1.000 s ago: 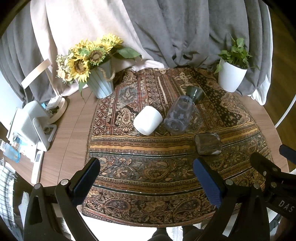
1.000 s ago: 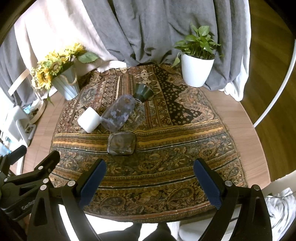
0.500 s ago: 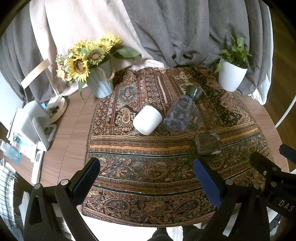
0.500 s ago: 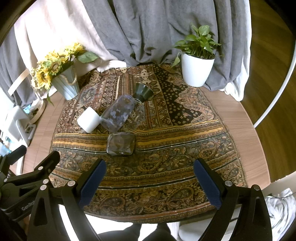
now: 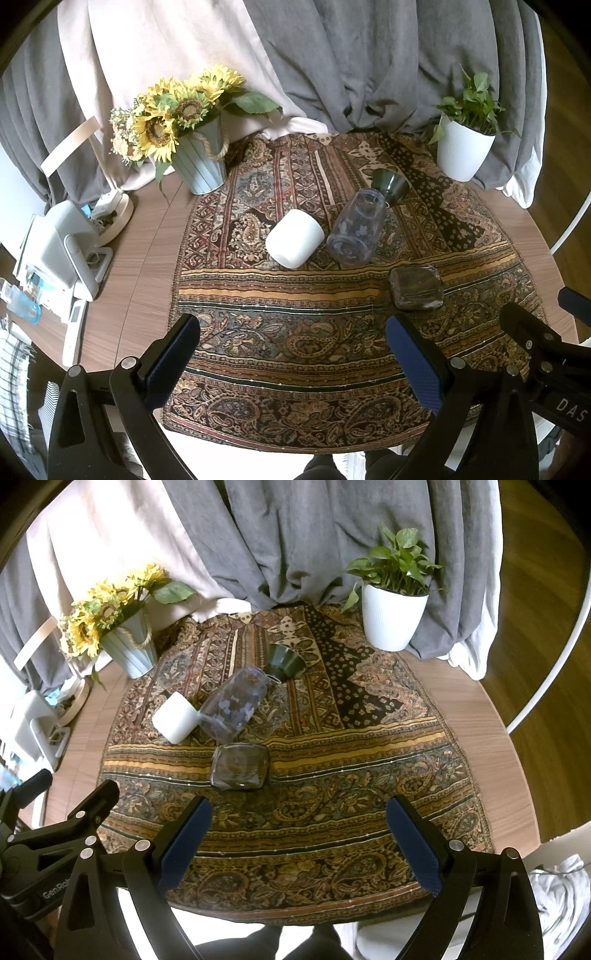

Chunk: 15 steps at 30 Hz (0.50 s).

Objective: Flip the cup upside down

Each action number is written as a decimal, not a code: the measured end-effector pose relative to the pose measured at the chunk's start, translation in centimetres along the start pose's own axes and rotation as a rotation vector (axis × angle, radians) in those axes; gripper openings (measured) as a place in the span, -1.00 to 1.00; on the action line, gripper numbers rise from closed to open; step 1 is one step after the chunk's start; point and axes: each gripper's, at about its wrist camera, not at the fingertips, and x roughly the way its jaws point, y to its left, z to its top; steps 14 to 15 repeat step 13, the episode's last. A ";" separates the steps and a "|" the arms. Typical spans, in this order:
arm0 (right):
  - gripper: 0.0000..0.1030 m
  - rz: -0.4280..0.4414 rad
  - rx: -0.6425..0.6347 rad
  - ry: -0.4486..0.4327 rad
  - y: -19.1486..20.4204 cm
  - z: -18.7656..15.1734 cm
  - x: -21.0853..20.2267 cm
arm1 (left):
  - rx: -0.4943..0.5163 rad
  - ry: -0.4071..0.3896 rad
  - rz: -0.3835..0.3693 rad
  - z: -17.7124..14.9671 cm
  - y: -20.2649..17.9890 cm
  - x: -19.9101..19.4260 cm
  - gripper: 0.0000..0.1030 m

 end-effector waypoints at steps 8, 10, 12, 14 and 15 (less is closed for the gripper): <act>0.86 0.000 0.001 0.003 -0.1 0.0 0.2 | 0.003 0.005 -0.005 -0.1 -0.1 0.2 0.99; 0.86 -0.001 0.001 0.003 0.0 0.0 0.2 | 0.005 0.006 -0.007 -0.2 0.0 0.3 0.99; 0.86 0.000 0.001 0.004 -0.1 0.0 0.2 | 0.003 0.006 -0.006 -0.2 0.0 0.4 0.99; 0.86 0.000 0.001 0.005 -0.1 0.0 0.2 | 0.003 0.007 -0.005 -0.2 0.0 0.4 0.99; 0.86 0.000 0.001 0.005 -0.1 0.0 0.2 | 0.003 0.007 -0.005 -0.2 0.0 0.4 0.99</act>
